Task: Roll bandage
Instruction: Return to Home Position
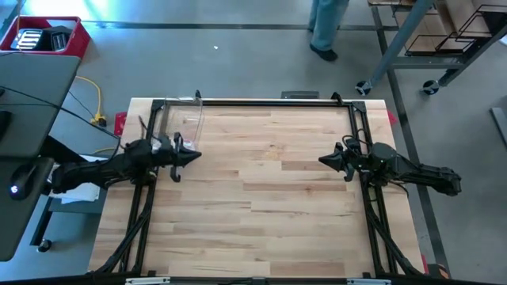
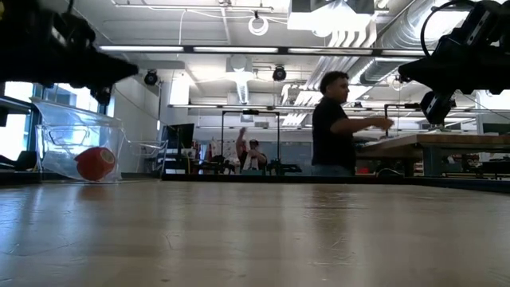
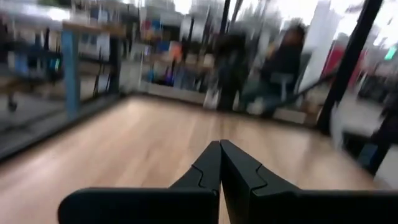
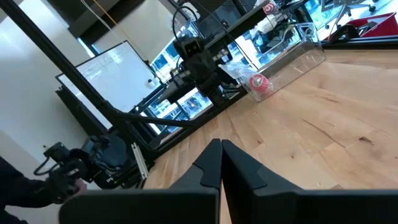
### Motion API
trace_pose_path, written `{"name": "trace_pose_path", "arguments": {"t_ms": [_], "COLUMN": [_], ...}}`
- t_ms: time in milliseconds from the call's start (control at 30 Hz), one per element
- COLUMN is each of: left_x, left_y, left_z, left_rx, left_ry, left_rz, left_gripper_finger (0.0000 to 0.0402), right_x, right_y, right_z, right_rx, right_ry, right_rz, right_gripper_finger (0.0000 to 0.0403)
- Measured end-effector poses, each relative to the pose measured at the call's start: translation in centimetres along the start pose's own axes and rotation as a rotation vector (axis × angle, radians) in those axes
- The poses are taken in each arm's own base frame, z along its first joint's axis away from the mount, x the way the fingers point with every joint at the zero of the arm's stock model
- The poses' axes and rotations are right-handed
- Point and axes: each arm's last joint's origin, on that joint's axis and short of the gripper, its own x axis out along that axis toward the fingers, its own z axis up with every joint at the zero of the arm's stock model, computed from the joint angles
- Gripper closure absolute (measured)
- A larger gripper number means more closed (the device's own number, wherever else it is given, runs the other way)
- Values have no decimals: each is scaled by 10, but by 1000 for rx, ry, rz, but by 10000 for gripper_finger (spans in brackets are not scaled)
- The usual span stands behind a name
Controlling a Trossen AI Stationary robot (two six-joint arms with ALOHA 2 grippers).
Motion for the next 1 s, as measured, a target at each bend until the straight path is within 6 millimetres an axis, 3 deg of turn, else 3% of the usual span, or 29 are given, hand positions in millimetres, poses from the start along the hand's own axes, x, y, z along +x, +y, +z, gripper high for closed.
{"name": "trace_pose_path", "arguments": {"t_ms": [100, 400, 733, 1000], "left_x": [-1, 2, 2, -4], "left_y": [2, 6, 6, -6], "left_z": [-12, -20, -21, -11], "left_rx": [16, -24, -24, -19], "left_ry": [126, 207, 209, 94], "left_rz": [37, 129, 127, 5], "left_gripper_finger": [401, 401, 401, 401], "right_x": [0, 0, 0, 0], "right_y": [0, 0, 0, 0], "right_z": [0, 0, 0, 0], "right_rx": [0, 0, 0, 0], "right_ry": [0, 1, 1, 0], "right_rz": [-1, 0, 0, 0], "right_gripper_finger": [402, 402, 402, 402]}}
